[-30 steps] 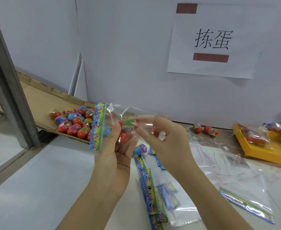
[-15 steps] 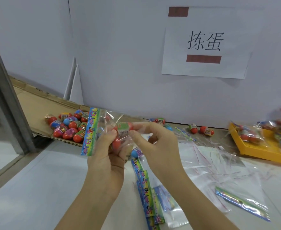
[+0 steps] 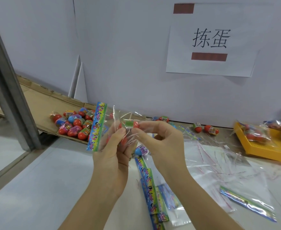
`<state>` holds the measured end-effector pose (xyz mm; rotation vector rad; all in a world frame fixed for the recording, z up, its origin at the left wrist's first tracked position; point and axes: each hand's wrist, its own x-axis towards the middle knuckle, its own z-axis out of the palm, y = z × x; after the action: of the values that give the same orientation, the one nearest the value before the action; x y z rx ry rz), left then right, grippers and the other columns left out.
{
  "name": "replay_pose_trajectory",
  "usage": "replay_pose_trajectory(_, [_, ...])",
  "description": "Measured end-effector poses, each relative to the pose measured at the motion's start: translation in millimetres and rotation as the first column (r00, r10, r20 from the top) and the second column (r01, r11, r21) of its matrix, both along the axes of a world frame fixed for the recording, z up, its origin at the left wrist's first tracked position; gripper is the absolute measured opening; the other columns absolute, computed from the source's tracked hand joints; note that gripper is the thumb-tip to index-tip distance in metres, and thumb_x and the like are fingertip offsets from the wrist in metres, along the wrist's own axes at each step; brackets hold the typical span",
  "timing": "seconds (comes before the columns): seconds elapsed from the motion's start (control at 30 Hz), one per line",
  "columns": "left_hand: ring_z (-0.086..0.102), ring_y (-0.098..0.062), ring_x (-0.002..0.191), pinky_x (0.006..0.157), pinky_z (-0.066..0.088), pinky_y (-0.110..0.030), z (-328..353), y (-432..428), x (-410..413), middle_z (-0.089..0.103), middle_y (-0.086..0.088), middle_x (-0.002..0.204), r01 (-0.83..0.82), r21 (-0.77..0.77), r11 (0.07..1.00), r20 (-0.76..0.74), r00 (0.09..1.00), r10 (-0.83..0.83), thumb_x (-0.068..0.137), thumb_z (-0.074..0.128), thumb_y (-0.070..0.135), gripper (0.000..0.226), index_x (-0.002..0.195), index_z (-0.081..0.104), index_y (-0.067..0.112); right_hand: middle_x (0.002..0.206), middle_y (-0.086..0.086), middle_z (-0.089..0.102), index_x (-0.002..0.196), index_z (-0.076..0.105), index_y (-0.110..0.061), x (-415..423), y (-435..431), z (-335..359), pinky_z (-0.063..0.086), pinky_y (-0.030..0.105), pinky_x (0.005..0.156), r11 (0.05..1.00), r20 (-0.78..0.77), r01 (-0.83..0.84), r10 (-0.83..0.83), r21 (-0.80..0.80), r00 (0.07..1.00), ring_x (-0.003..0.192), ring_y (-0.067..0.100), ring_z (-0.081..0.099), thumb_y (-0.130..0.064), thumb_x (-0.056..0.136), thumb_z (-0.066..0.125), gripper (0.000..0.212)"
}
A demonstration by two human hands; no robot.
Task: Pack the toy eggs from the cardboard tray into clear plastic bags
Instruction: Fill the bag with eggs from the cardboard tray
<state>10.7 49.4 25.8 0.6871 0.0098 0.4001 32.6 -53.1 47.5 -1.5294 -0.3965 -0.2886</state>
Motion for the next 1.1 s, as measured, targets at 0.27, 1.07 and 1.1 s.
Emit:
replay_pose_trajectory(0.27, [0.071, -0.013, 0.079, 0.070, 0.060, -0.024, 5.4, 3.0, -2.5, 0.073, -0.006, 0.095, -0.011, -0.041, 0.999, 0.010, 1.000, 0.011, 0.075, 0.071, 0.024, 0.023, 0.096, 0.074, 0.016, 0.090, -0.021, 0.072, 0.098, 0.070, -0.040, -5.6, 4.8, -0.1, 0.049, 0.022, 0.066, 0.982, 0.108, -0.088, 0.107, -0.165, 0.988, 0.068, 0.015, 0.058, -0.004, 0.092, 0.058, 0.039])
replay_pose_trajectory(1.07, [0.070, -0.013, 0.070, 0.059, 0.057, -0.025, 10.2, 12.5, -2.9, 0.072, -0.001, 0.080, -0.029, 0.072, 0.997, 0.047, 0.999, 0.025, 0.077, 0.067, 0.025, 0.016, 0.087, 0.073, 0.014, 0.102, -0.010, 0.068, 0.106, 0.066, -0.043, -0.9, 0.2, -1.1, 0.040, 0.007, 0.067, 0.964, 0.052, -0.208, 0.219, -0.164, 0.974, 0.072, -0.010, 0.054, 0.012, 0.085, 0.040, 0.064])
replay_pose_trajectory(1.1, [0.070, -0.013, 0.069, 0.058, 0.058, -0.026, 11.8, 16.0, -3.0, 0.073, -0.001, 0.079, -0.013, 0.047, 0.999, 0.043, 0.999, 0.011, 0.077, 0.066, 0.027, 0.014, 0.081, 0.075, 0.017, 0.097, -0.012, 0.070, 0.106, 0.067, -0.044, 0.2, -1.4, -0.4, 0.039, 0.007, 0.063, 0.965, 0.058, -0.210, 0.221, -0.155, 0.973, 0.067, -0.008, 0.053, 0.010, 0.084, 0.040, 0.064])
